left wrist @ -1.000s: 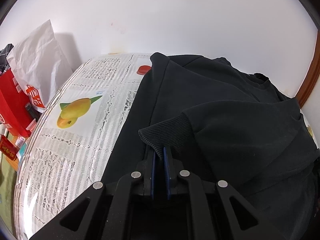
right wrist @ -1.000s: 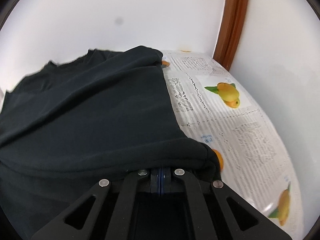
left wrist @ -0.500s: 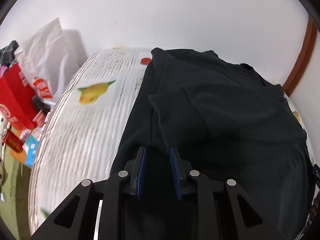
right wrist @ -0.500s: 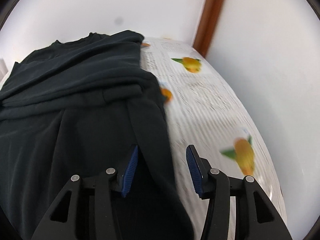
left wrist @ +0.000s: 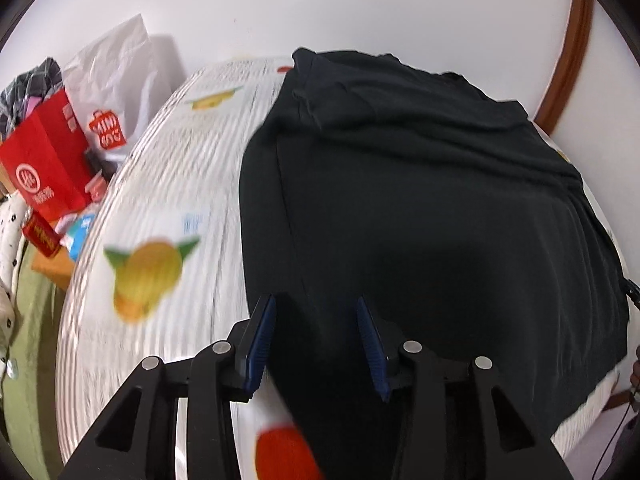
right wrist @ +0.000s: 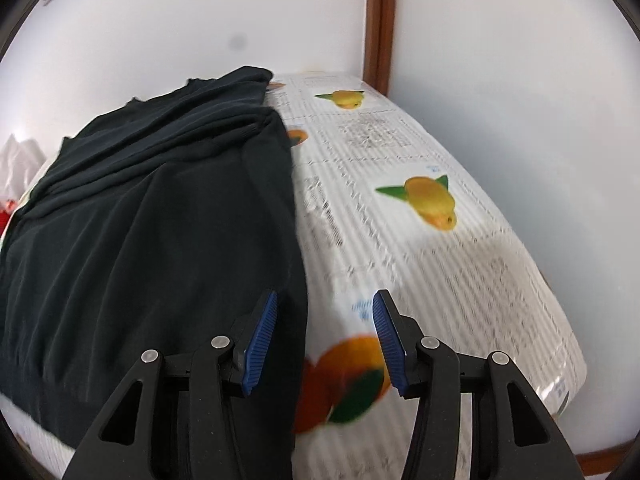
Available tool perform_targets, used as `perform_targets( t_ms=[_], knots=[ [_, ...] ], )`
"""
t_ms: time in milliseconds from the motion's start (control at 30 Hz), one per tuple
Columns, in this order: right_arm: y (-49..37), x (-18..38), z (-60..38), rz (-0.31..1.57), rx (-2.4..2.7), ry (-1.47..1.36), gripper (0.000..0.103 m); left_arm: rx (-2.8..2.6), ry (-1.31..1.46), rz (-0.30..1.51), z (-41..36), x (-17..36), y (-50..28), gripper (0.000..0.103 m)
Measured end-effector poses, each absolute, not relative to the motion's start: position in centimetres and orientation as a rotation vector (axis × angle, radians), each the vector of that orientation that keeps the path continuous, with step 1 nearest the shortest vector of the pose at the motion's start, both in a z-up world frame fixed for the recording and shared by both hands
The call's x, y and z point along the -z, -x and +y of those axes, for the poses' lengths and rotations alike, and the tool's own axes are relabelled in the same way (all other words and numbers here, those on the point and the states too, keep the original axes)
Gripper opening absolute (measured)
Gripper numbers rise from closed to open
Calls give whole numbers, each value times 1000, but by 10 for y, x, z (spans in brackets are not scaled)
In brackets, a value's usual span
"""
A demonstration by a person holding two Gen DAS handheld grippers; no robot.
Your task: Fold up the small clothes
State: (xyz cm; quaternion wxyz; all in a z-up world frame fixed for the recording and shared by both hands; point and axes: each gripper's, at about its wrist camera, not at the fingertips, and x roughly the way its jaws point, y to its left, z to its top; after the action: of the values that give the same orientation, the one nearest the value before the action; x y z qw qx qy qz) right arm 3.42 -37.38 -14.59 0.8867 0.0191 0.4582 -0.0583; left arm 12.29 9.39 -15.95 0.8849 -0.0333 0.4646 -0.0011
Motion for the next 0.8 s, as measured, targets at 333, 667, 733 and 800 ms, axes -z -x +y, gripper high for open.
perform_targets(
  t_ms=[333,667,733,800],
  knots=[
    [-9,162,-356,940,98,-48,54,-8,41,939,79,169,-71,53],
    [-16,162,-329,926,102,15,15,-68,69,866,76,174,-64,51],
    [-17,163,-320,915,119,69,14,-70,65,849,75,175,-64,47],
    [-17,164,-317,907,122,100,12,-78,71,833,75,175,-63,45]
  ],
)
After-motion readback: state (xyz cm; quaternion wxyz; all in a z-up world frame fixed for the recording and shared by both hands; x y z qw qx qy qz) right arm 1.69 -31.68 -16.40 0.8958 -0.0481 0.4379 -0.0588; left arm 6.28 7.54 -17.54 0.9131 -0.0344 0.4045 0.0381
